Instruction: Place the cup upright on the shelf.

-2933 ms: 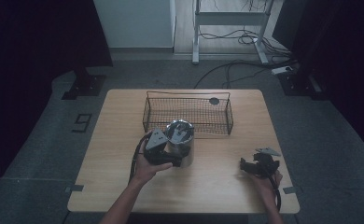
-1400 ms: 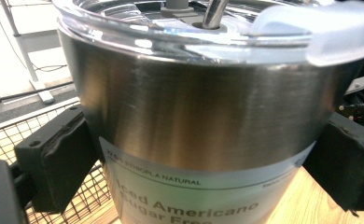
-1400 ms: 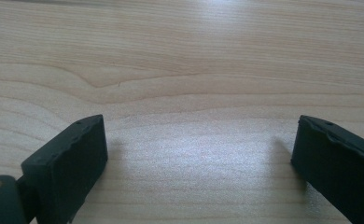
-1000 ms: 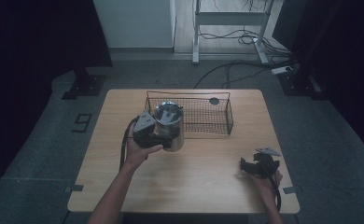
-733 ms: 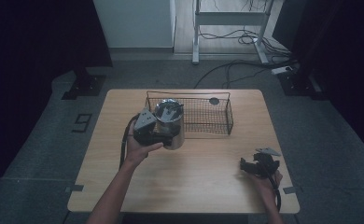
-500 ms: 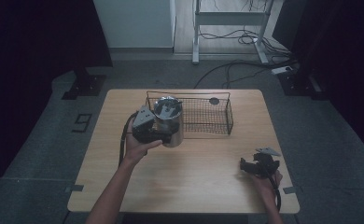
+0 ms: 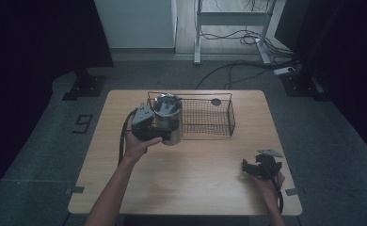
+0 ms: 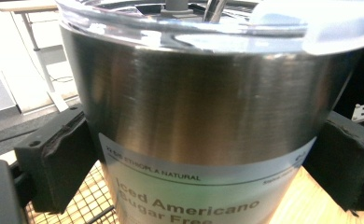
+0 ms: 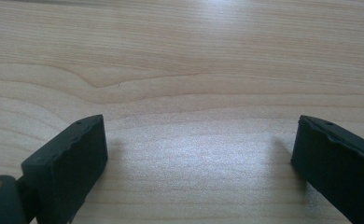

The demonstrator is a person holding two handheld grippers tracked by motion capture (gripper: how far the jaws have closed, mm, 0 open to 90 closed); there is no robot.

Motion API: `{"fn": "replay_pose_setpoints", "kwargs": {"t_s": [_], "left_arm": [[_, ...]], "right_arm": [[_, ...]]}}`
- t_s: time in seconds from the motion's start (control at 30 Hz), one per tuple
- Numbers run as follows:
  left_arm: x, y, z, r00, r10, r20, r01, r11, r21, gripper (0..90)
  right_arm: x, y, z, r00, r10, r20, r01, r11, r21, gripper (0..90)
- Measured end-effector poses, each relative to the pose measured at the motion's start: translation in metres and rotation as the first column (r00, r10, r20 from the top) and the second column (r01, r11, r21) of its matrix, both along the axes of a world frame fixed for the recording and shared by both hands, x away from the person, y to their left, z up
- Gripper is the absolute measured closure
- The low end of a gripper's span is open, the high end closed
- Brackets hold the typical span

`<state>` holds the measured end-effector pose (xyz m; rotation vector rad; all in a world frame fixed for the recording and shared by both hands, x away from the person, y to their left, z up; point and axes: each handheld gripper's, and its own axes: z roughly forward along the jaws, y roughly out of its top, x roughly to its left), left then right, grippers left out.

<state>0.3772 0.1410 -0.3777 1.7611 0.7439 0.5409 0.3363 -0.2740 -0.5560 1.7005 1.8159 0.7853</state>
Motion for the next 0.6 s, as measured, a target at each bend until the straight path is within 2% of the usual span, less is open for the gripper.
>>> {"fn": "replay_pose_setpoints", "kwargs": {"t_s": [0.27,0.6], "left_arm": [[0.008,0.003,-0.001,0.9999,0.013,-0.006,-0.013,0.9997,-0.019,4.2],[0.019,0.002,0.003,0.9995,0.024,-0.02,-0.024,0.9995,-0.02,4.2]], "right_arm": [[0.0,0.0,0.0,1.0,-0.004,0.001,0.004,1.0,0.0,3.4],[0.0,0.0,0.0,1.0,-0.005,0.001,0.005,1.0,0.0,3.5]]}}
